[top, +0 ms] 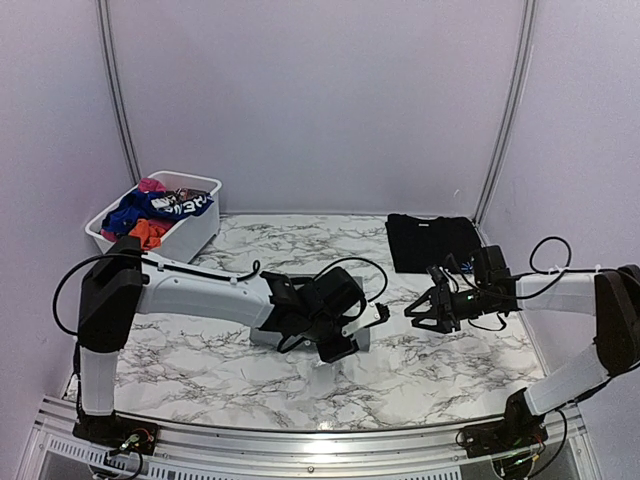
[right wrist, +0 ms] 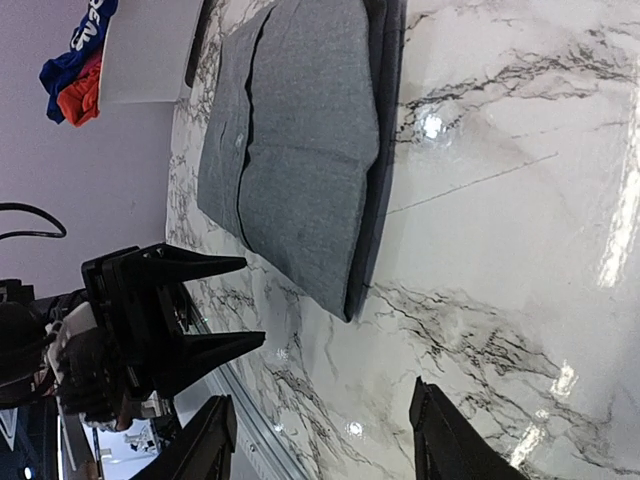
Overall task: Fold and stack the mixed laundry pile
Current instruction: Pick up the square-folded shirt from the center of the board.
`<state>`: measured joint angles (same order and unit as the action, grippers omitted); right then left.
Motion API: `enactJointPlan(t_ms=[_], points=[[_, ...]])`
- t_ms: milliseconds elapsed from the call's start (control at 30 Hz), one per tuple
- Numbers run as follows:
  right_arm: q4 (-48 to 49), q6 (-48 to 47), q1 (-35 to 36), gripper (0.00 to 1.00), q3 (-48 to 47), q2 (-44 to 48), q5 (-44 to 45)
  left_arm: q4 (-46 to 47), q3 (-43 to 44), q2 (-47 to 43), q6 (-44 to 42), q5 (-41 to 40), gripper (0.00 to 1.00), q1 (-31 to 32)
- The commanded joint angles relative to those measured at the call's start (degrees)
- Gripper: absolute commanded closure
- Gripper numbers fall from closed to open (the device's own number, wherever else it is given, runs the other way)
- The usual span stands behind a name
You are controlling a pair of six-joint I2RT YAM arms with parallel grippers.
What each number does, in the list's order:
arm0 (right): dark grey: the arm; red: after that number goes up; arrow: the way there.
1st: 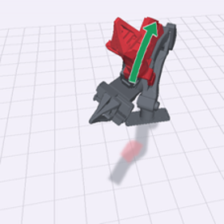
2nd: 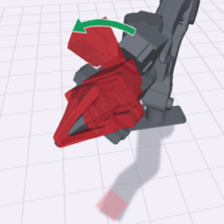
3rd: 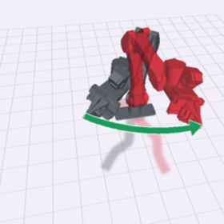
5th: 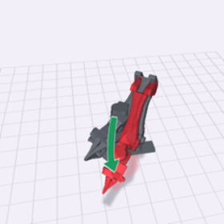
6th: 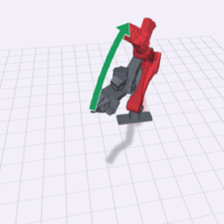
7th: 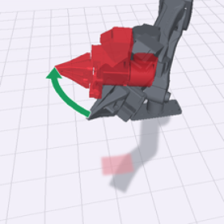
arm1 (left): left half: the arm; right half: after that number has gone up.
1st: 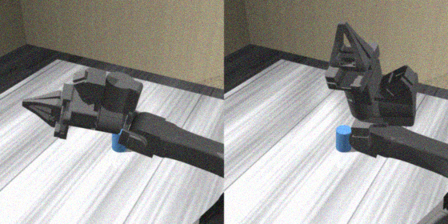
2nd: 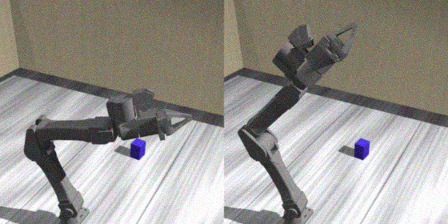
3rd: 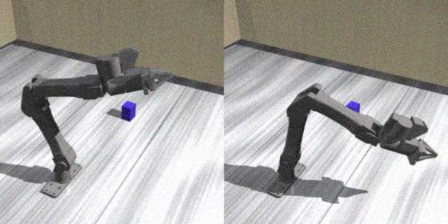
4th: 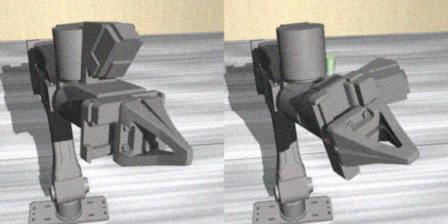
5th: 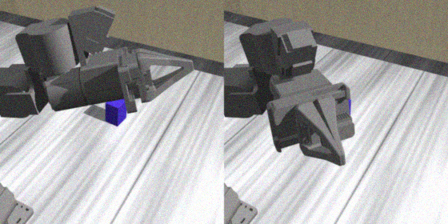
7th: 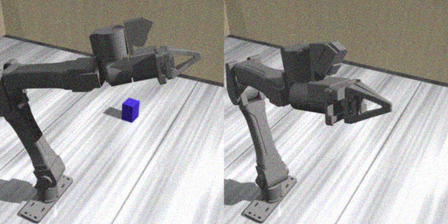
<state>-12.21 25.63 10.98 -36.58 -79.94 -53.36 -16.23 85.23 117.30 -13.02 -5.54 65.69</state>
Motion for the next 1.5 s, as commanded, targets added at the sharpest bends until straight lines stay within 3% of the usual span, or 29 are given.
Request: enactJointPlan(t_ms=[0,333,467,600,667,867,1100,1333,1467], points=[[2.0,1.2,-0.6,0.44,1.4,1.8,0.5,-3.0,4.0,3.8,-5.8,-0.3,0.47,1.2],[2.4,1.7,-0.6,0.44,4.6,2.3,0.8,-3.1,12.2,13.7,-7.0,-2.2,0.51,1.5],[4.2,4.0,-0.7,0.41,6.2,1.7,1.4,-3.1,12.8,14.8,-7.2,-1.5,0.69,1.5],[8.2,8.7,-0.5,0.33,8.1,2.0,3.1,-2.6,12.4,11.9,-4.8,4.3,0.94,1.4],[10.0,11.3,-0.3,0.28,8.5,1.9,4.2,-1.3,11.8,9.9,-2.6,7.7,1.0,1.3],[19.6,20.4,1.8,0.18,9.4,-0.2,5.3,4.4,7.5,5.4,3.1,9.7,1.0,1.1],[32.2,30.7,9.9,0.18,8.5,-7.8,6.2,6.6,7.1,3.5,4.9,10.9,1.0,0.8],[39.9,37.7,11.7,0.18,8.5,-12.9,6.3,7.0,7.0,2.4,3.8,12.0,1.0,0.8],[46.3,41.8,13.0,0.23,7.0,-17.8,5.3,6.9,6.7,2.6,3.4,14.3,1.0,0.9]])
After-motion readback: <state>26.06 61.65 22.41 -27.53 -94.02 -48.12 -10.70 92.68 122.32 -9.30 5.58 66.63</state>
